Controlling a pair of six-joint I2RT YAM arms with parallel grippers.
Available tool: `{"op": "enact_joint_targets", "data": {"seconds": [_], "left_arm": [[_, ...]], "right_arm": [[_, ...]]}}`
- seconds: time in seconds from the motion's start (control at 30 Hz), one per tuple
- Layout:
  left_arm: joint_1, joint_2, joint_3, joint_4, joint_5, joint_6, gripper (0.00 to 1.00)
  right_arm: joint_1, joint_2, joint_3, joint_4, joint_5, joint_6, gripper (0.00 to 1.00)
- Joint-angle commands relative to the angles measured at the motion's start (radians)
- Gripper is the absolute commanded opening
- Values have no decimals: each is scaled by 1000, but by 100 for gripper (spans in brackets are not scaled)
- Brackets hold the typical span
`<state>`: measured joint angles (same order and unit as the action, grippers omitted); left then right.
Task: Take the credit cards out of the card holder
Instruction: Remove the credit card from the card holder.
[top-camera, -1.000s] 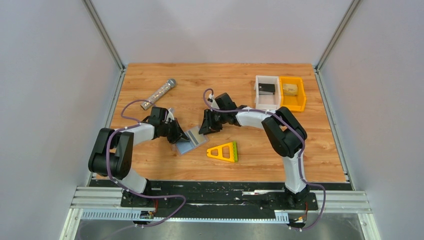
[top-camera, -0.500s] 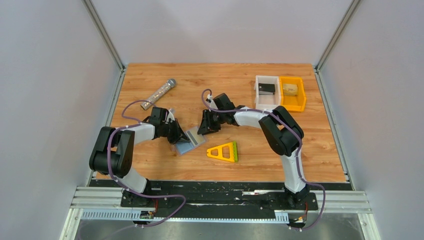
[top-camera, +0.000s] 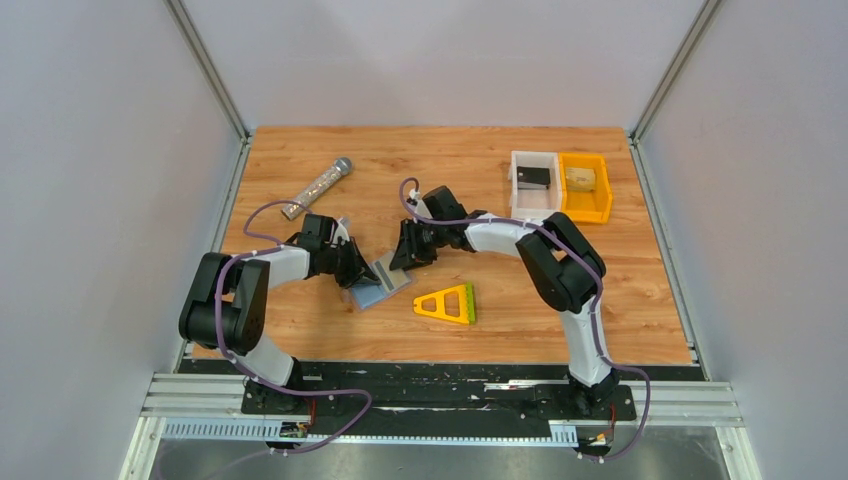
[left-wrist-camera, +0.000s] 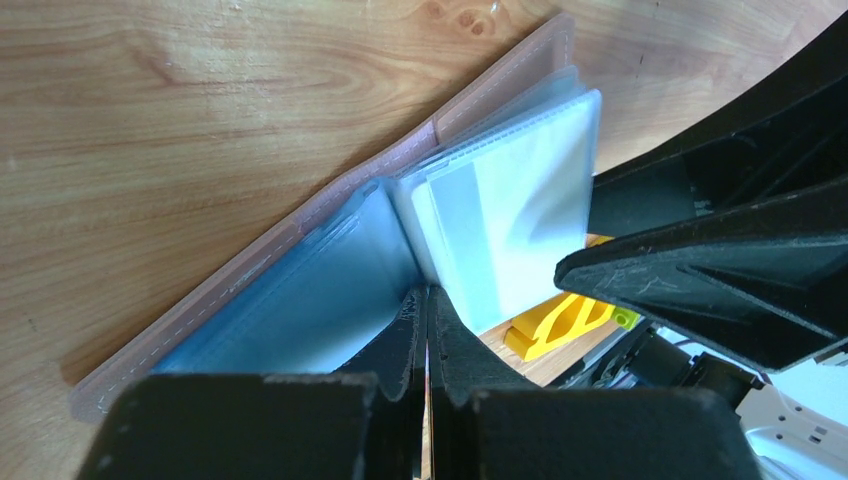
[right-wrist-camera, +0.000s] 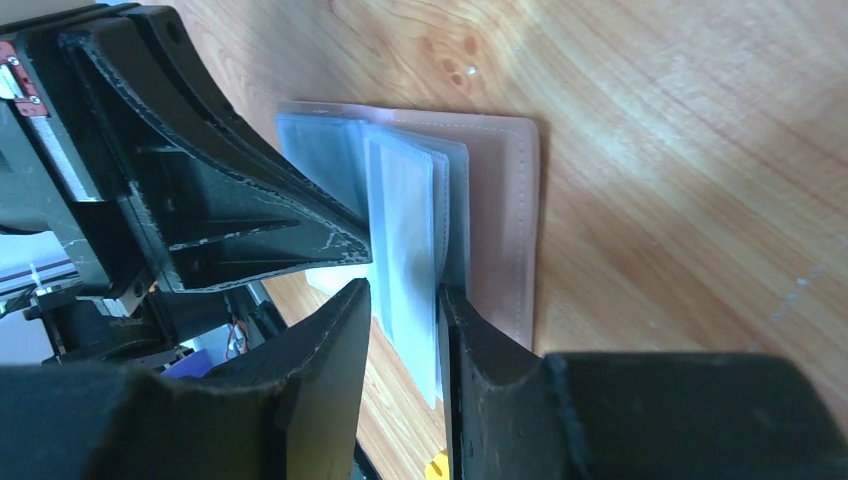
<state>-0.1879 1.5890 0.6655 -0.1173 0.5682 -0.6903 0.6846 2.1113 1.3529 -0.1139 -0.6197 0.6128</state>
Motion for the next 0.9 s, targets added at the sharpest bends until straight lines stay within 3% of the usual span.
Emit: {"op": "enact_joint_targets", "data": {"seconds": [0.0,0.87], "left_arm": [[5,14,-2,26,-1,23,0],[5,-50,3,-38,-35,33,0]], "right_arm": [[23,13,43,36,-35,17,32],[28,-78,25,56,-50,46,23]]}}
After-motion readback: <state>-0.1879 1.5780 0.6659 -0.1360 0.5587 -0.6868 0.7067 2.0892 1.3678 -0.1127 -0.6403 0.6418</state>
